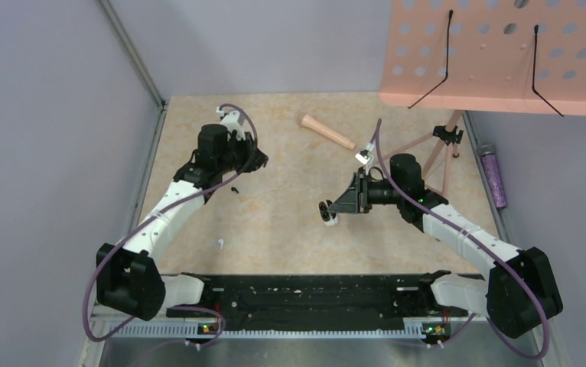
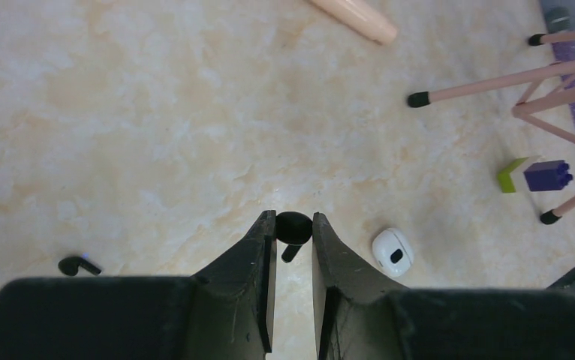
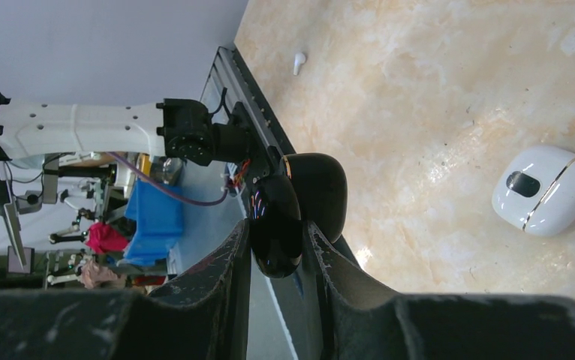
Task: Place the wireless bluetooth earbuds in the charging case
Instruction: Pick up the right earbud from the center of the board, then insert the right earbud into the right side groove of the charging case.
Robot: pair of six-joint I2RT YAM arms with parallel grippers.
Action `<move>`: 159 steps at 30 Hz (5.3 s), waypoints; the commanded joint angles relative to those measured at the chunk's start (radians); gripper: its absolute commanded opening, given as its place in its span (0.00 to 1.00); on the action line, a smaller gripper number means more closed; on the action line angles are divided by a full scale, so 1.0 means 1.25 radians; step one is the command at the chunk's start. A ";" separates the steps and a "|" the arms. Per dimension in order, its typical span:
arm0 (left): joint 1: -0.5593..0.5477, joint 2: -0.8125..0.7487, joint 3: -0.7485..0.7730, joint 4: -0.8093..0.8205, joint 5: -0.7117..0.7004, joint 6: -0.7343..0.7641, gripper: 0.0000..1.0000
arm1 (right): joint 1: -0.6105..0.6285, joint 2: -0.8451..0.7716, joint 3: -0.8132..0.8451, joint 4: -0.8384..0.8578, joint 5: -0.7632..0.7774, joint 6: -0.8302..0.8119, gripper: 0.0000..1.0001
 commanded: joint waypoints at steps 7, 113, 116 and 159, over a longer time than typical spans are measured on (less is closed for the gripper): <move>-0.013 -0.071 0.005 0.152 0.152 -0.001 0.18 | -0.005 0.043 0.015 0.131 -0.080 0.089 0.00; -0.248 -0.183 -0.249 0.654 0.243 -0.047 0.15 | -0.017 0.208 0.035 0.635 -0.069 0.864 0.00; -0.249 -0.187 -0.257 0.669 0.235 -0.058 0.14 | -0.016 0.212 0.021 0.668 -0.064 0.888 0.00; -0.279 -0.172 -0.283 0.739 0.206 -0.102 0.13 | -0.017 0.244 -0.020 0.846 -0.038 0.997 0.00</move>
